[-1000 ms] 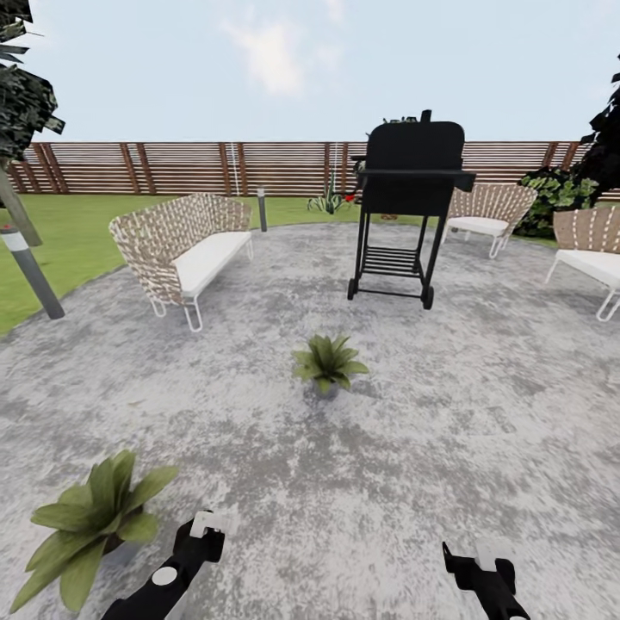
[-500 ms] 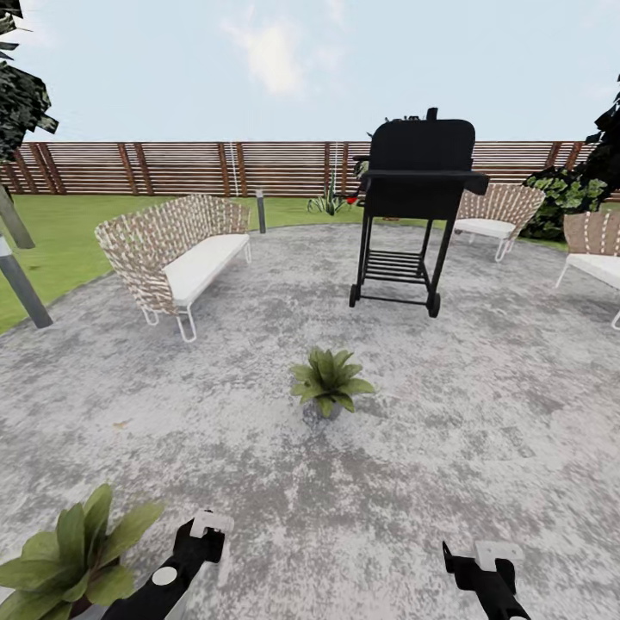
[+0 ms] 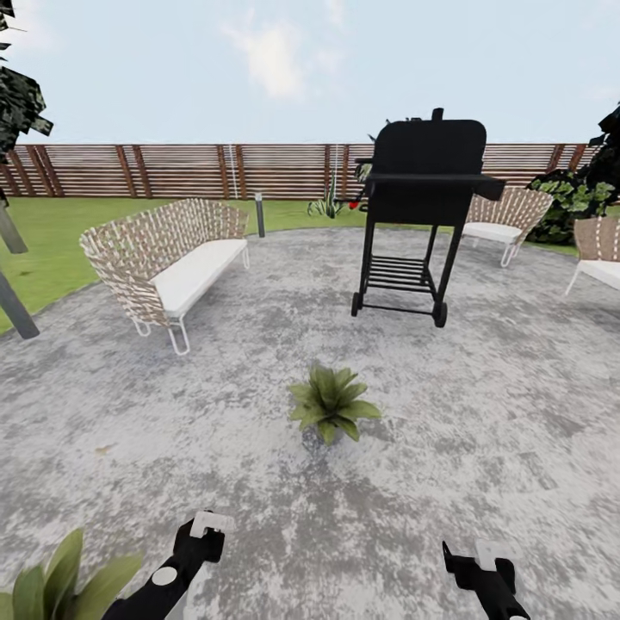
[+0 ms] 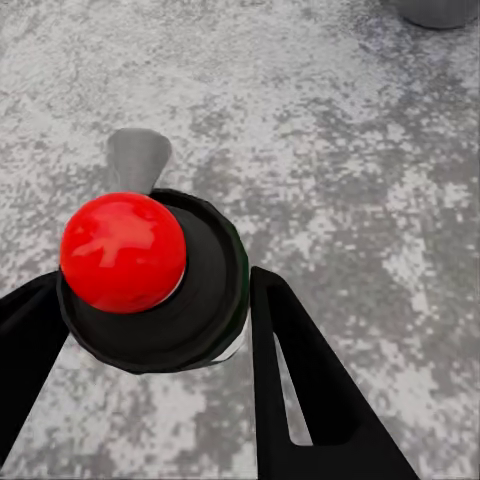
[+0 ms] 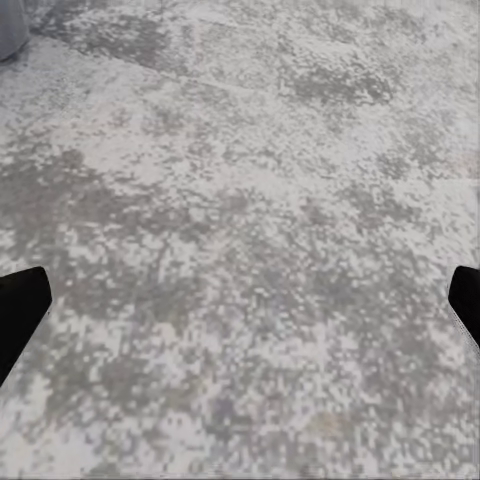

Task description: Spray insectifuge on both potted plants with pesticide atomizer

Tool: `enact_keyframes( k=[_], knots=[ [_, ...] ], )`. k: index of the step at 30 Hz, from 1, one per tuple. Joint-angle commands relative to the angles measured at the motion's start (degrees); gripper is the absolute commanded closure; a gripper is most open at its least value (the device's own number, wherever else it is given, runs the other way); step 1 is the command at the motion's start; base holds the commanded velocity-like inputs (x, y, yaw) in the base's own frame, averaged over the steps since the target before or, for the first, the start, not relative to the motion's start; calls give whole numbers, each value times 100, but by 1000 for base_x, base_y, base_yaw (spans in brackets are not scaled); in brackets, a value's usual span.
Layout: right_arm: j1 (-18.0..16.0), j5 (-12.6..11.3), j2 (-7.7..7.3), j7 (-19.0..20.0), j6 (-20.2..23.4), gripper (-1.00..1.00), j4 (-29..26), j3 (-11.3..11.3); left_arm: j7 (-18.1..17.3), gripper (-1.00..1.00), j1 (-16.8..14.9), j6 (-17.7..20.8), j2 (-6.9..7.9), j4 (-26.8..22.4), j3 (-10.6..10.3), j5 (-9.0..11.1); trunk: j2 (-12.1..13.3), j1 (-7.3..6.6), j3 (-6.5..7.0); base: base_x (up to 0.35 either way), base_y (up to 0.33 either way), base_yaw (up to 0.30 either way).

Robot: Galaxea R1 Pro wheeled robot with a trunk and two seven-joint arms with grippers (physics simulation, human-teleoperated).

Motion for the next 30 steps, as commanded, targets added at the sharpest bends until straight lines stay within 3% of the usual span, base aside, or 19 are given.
enact_keyframes(
  k=[1,21,30],
  knots=[
    [-3,40,3,-2,-17,-100,0,-17,-2,100,-3,-18,3,1,-13,-19,-2,2,-3,336,0,0],
    [-3,53,-11,-9,-17,-100,14,-17,-2,100,-1,-18,3,4,-13,-19,-2,2,1,335,0,-1],
    [-3,53,-6,-9,-17,-100,14,-17,-2,100,-1,-18,4,-2,-5,2,-2,2,45,167,0,-167]
  ],
)
